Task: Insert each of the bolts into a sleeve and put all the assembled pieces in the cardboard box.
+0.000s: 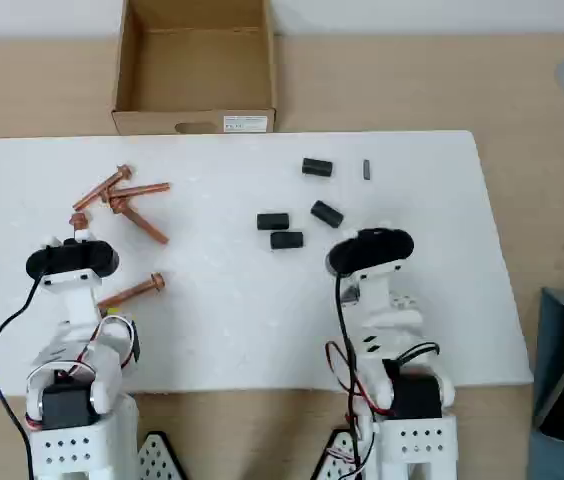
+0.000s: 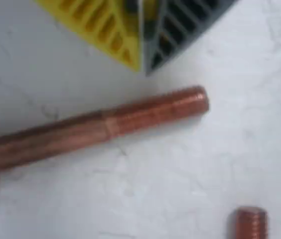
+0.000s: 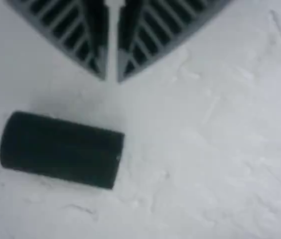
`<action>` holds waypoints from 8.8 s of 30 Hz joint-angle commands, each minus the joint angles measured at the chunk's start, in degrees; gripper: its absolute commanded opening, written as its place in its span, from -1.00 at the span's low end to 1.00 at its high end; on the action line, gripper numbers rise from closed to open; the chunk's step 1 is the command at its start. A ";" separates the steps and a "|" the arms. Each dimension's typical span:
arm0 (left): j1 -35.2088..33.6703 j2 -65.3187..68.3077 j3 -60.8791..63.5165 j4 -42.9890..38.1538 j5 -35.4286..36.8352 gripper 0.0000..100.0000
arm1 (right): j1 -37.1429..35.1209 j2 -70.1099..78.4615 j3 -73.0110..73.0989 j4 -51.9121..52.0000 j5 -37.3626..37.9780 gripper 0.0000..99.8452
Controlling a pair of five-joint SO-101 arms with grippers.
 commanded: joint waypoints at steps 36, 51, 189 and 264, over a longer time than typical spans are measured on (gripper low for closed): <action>-4.48 0.13 -11.78 0.18 -0.09 -0.99 | 1.01 -6.37 -20.00 12.31 3.52 -0.98; -1.58 25.36 -29.89 0.35 0.18 -0.99 | 4.35 29.14 -44.00 11.96 1.58 -0.98; -13.63 109.67 -93.45 12.75 -8.88 -0.74 | 12.26 82.77 -93.23 40.79 26.37 -0.98; 0.88 60.62 -63.91 6.77 3.43 -0.99 | 12.26 51.12 -72.31 32.00 3.78 -0.98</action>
